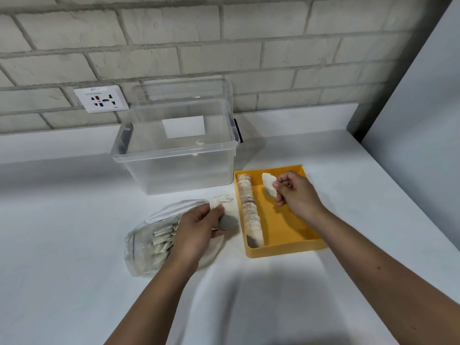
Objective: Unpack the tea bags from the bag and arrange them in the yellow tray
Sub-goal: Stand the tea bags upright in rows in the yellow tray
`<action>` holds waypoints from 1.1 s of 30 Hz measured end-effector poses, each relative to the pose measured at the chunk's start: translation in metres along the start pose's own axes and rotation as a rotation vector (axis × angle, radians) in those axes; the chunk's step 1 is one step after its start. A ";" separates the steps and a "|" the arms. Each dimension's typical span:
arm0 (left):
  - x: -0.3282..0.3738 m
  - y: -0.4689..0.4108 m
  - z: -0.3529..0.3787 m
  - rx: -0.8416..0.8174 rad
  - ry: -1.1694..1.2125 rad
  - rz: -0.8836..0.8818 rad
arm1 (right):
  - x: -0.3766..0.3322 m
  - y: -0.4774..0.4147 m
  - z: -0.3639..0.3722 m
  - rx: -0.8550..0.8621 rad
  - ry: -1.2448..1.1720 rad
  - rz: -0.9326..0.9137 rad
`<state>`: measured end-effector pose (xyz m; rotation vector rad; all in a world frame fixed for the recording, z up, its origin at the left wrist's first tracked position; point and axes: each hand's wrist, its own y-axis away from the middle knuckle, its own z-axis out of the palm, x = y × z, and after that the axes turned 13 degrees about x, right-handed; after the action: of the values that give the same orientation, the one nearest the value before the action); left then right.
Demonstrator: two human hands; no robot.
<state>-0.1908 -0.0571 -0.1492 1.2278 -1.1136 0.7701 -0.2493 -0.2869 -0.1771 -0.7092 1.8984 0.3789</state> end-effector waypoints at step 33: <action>-0.005 -0.011 0.009 0.011 0.158 -0.052 | -0.040 0.044 0.025 -0.143 -0.197 0.179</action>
<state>-0.1843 -0.0677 -0.1578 1.1800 -0.9461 0.8198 -0.2469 -0.2264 -0.1535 -0.5742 1.7642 0.6787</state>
